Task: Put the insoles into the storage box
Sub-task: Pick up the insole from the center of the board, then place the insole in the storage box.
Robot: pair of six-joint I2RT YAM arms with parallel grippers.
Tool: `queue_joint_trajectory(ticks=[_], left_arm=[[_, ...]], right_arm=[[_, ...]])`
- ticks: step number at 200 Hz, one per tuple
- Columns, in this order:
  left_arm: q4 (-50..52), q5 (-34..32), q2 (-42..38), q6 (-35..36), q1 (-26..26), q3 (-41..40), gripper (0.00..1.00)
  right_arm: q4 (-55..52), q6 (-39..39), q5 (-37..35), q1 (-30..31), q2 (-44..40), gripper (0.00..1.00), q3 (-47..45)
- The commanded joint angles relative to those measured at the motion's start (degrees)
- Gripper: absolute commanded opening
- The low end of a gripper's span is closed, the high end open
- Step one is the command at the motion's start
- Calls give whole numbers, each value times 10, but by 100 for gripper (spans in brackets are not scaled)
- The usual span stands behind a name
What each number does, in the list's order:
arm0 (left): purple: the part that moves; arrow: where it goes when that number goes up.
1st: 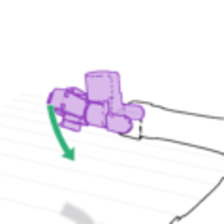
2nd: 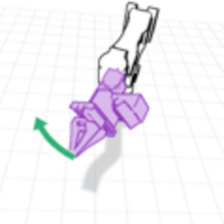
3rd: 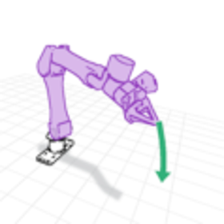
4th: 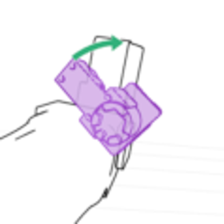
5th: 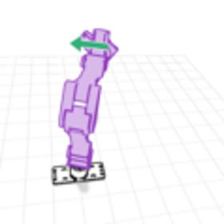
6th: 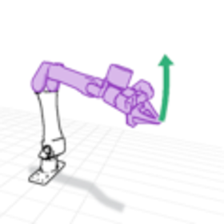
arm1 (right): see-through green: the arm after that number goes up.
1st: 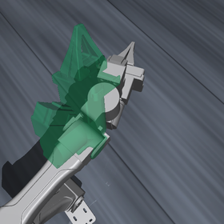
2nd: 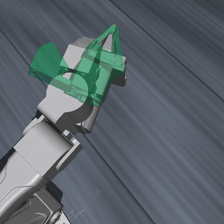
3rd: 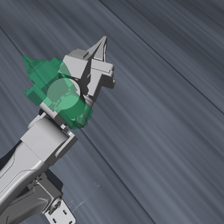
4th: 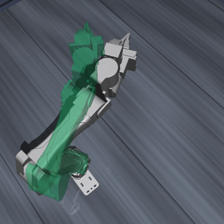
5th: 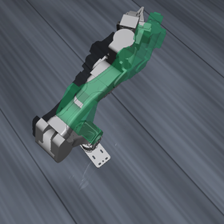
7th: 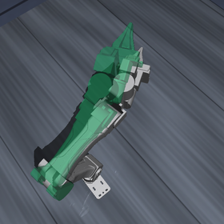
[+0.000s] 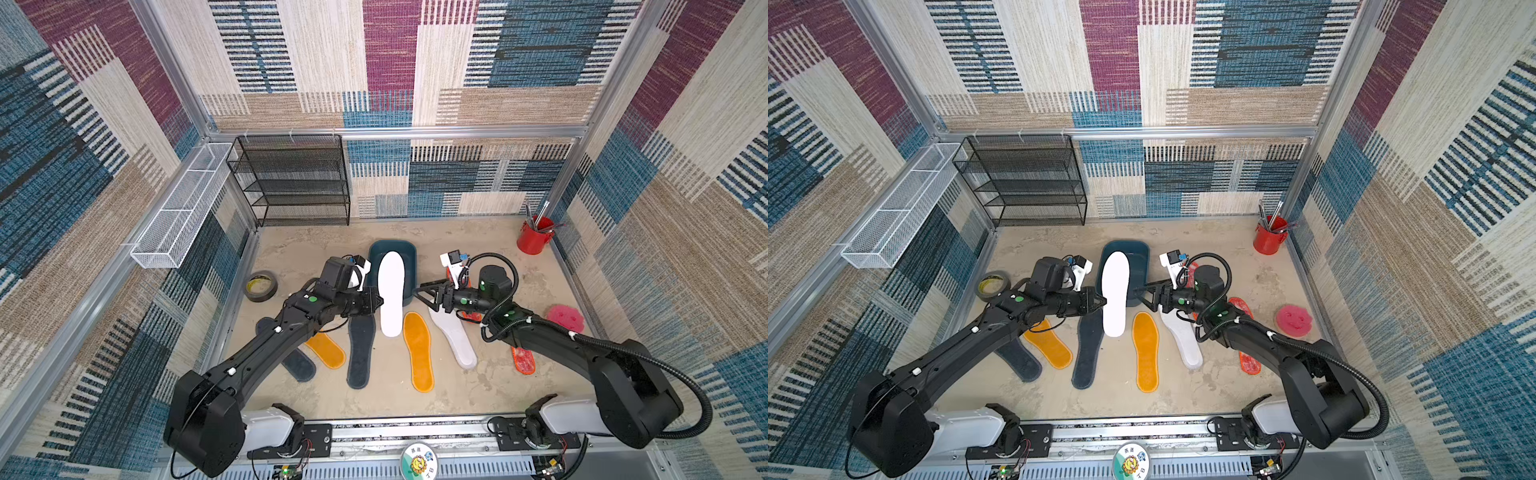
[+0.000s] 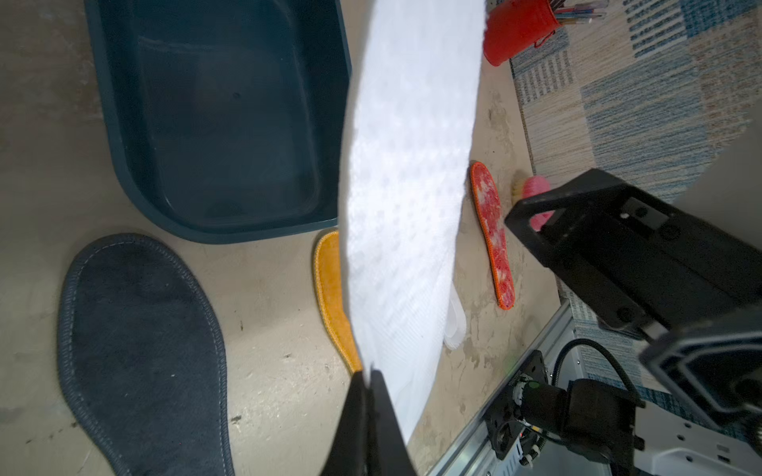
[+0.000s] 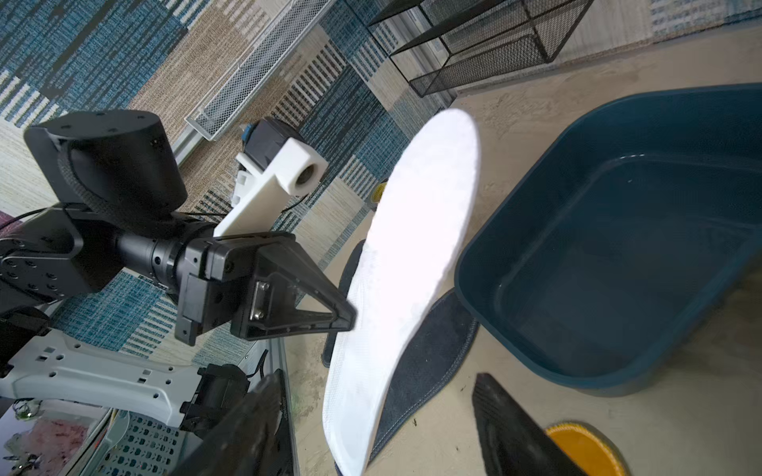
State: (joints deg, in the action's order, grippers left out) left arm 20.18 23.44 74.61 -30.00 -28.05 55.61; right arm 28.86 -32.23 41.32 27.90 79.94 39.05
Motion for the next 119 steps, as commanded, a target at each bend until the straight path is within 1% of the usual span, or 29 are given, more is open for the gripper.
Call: queue_joint_trajectory(ticks=[1, 40, 80, 84, 94, 119], left_arm=[[-38, 37, 5, 18, 3, -1, 0], [-79, 79, 2, 2, 17, -21, 0], [-93, 93, 2, 0, 23, -29, 0], [-95, 111, 2, -1, 23, -30, 0], [-101, 116, 2, -3, 23, -33, 0], [-113, 127, 0, -10, 24, -40, 0]], right_arm=[[39, -24, -5, 8, 18, 72, 16], [44, -30, -14, 9, 39, 64, 22], [62, -42, -11, 11, 54, 55, 20], [65, -44, -10, 11, 55, 54, 18], [68, -45, -9, 12, 57, 53, 19], [74, -47, -5, 16, 63, 45, 24]])
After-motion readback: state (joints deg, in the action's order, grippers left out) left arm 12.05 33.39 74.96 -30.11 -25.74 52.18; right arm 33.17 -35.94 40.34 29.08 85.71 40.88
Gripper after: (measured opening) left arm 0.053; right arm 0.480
